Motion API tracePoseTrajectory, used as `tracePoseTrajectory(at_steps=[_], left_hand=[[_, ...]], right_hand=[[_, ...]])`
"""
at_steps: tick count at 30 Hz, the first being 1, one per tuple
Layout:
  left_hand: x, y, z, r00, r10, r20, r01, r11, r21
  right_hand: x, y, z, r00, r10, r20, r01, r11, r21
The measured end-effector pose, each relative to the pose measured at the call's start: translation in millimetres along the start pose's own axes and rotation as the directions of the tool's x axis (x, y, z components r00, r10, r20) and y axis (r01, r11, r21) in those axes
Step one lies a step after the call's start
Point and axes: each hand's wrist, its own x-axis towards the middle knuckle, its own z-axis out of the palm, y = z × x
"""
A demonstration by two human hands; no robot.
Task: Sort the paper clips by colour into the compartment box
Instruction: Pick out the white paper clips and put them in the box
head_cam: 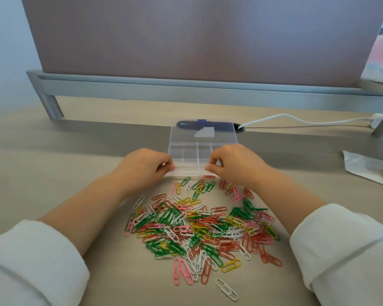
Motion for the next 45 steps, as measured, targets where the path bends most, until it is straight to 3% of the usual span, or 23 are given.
tracePoseTrajectory(at_steps=[9,13,17,20,27,31,33,35,38,41,45], left_hand=[[-32,6,-19,0.966,0.066,0.249,-0.010,0.975,-0.223],[-34,6,-22,0.991,0.013,0.135,0.017,0.975,-0.223],[-25,0,-17,0.991,-0.113,-0.074,0.092,0.966,-0.241],[-16,-3,-12,0.975,-0.168,-0.146,0.117,0.945,-0.306],[4,-3,4,0.973,-0.216,-0.075,0.188,0.941,-0.281],[7,-7,7,0.987,-0.157,0.024,0.158,0.962,-0.221],[6,-11,6,0.989,-0.147,0.020,0.147,0.961,-0.234],[4,-16,4,0.985,-0.172,-0.022,0.161,0.956,-0.246],[2,-20,1,0.976,-0.218,0.021,0.217,0.950,-0.223],[5,-22,1,0.965,-0.231,0.123,0.252,0.946,-0.204],[7,-23,1,0.952,-0.230,0.203,0.276,0.931,-0.239]], right_hand=[[-19,-12,-23,0.946,-0.036,0.322,0.021,0.999,0.050],[-20,-16,-30,0.919,-0.036,0.393,0.028,0.999,0.026],[-13,-18,-29,0.952,-0.026,0.304,-0.003,0.995,0.095],[-5,-22,-25,0.961,-0.034,0.273,0.002,0.993,0.114],[4,-20,-20,0.976,-0.038,0.213,-0.002,0.983,0.184],[14,-21,-18,0.997,-0.027,0.076,0.003,0.954,0.300],[27,-26,-12,1.000,0.001,-0.025,0.012,0.866,0.500],[41,-33,-1,0.997,0.042,-0.070,0.019,0.712,0.702],[57,-47,17,0.998,0.042,-0.055,0.022,0.559,0.829],[66,-55,27,0.994,0.065,-0.091,0.048,0.492,0.869],[69,-54,28,0.992,0.035,-0.121,0.087,0.508,0.857]])
